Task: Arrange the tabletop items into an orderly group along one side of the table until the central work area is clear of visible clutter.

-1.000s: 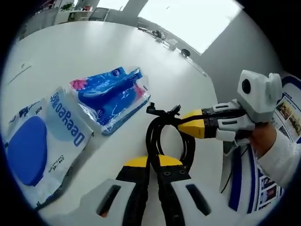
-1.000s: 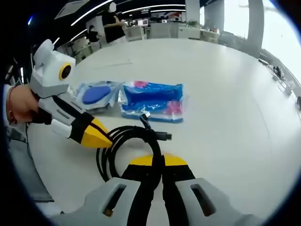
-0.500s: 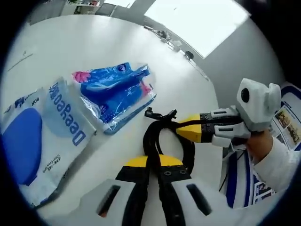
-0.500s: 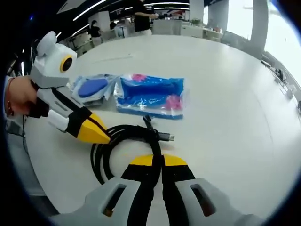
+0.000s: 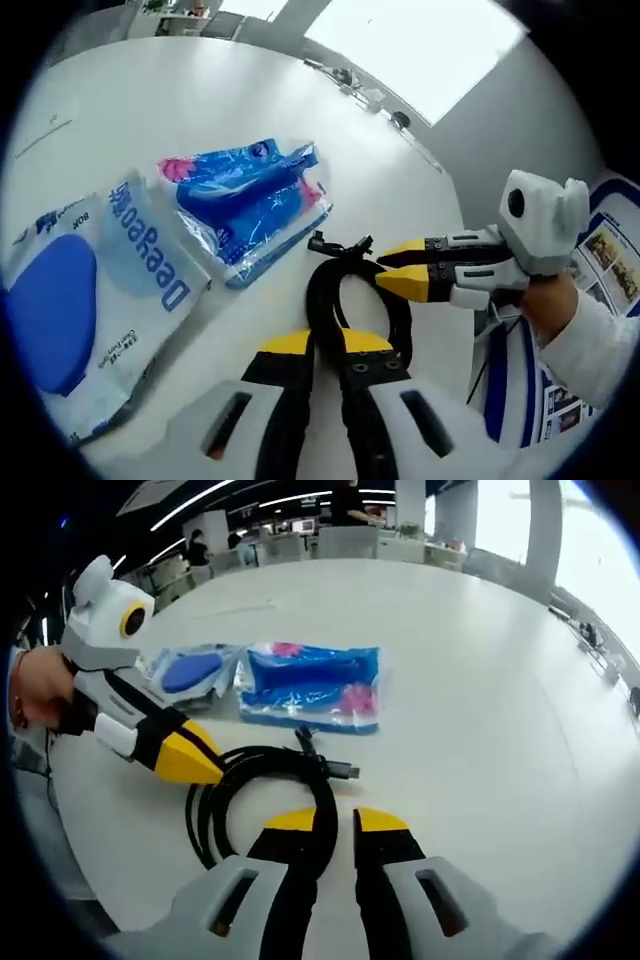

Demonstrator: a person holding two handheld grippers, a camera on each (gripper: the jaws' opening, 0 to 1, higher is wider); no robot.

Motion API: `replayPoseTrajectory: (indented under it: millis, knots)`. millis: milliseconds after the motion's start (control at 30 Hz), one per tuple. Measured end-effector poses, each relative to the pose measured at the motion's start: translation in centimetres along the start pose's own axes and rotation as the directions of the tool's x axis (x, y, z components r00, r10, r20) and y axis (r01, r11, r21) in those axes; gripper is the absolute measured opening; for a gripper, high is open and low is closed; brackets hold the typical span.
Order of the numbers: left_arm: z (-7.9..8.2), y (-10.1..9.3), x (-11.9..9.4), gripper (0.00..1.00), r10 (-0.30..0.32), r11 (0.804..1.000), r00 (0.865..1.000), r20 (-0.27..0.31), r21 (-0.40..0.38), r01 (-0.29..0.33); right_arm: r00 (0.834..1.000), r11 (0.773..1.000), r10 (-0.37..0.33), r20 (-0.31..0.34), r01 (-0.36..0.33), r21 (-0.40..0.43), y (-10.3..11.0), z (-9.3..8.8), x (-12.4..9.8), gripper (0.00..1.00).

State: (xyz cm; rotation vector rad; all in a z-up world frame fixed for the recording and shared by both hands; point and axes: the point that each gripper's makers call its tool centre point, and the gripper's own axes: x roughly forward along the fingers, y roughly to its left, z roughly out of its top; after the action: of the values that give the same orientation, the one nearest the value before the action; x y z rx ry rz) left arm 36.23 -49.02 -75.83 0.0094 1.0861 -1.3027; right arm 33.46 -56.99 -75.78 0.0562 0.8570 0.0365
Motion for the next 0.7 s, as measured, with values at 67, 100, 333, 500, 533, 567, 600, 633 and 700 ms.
replayPoseTrajectory:
  millis: [67, 100, 333, 500, 533, 567, 600, 633, 700]
  knots:
    - [0.1, 0.0, -0.2, 0.07, -0.007, 1.000, 1.000, 0.007, 0.006, 0.007, 1.000, 1.000, -0.013, 0.014, 0.013, 0.008, -0.3, 0.1, -0.1, 0.14]
    - [0.2, -0.1, -0.3, 0.08, -0.008, 1.000, 1.000, 0.011, 0.016, 0.008, 1.000, 1.000, -0.015, 0.020, 0.015, 0.011, -0.4, 0.1, -0.2, 0.15]
    - [0.1, 0.1, -1.2, 0.17, -0.014, 0.998, 1.000, 0.024, 0.064, 0.012, 0.999, 0.999, -0.025, 0.046, 0.023, 0.037, -0.6, 0.0, -0.8, 0.17]
    - [0.1, 0.0, -1.8, 0.21, -0.024, 0.996, 0.999, 0.037, 0.088, 0.021, 0.997, 0.999, -0.007, 0.080, 0.005, 0.031, -0.5, 0.2, -1.2, 0.20]
    - [0.2, -0.1, -2.0, 0.22, -0.028, 0.995, 0.999, 0.043, 0.096, 0.024, 0.996, 0.999, -0.005, 0.084, 0.002, 0.034, -0.5, 0.2, -1.3, 0.22]
    - [0.2, -0.2, -2.2, 0.23, -0.032, 0.994, 0.998, 0.047, 0.105, 0.026, 0.997, 0.999, -0.003, 0.083, 0.000, 0.035, -0.3, 0.2, -1.5, 0.22]
    - [0.2, -0.2, -2.3, 0.24, -0.035, 0.993, 0.998, 0.050, 0.117, 0.029, 0.996, 0.999, 0.001, 0.086, -0.004, 0.033, -0.2, 0.2, -1.6, 0.23]
    - [0.1, -0.3, -2.5, 0.25, -0.040, 0.991, 0.998, 0.054, 0.132, 0.032, 0.995, 1.000, 0.009, 0.102, -0.012, 0.024, -0.1, 0.4, -1.7, 0.24]
    - [0.0, -0.4, -2.8, 0.27, -0.045, 0.989, 0.997, 0.057, 0.146, 0.037, 0.995, 1.000, 0.015, 0.103, -0.018, 0.023, 0.0, 0.3, -1.8, 0.27]
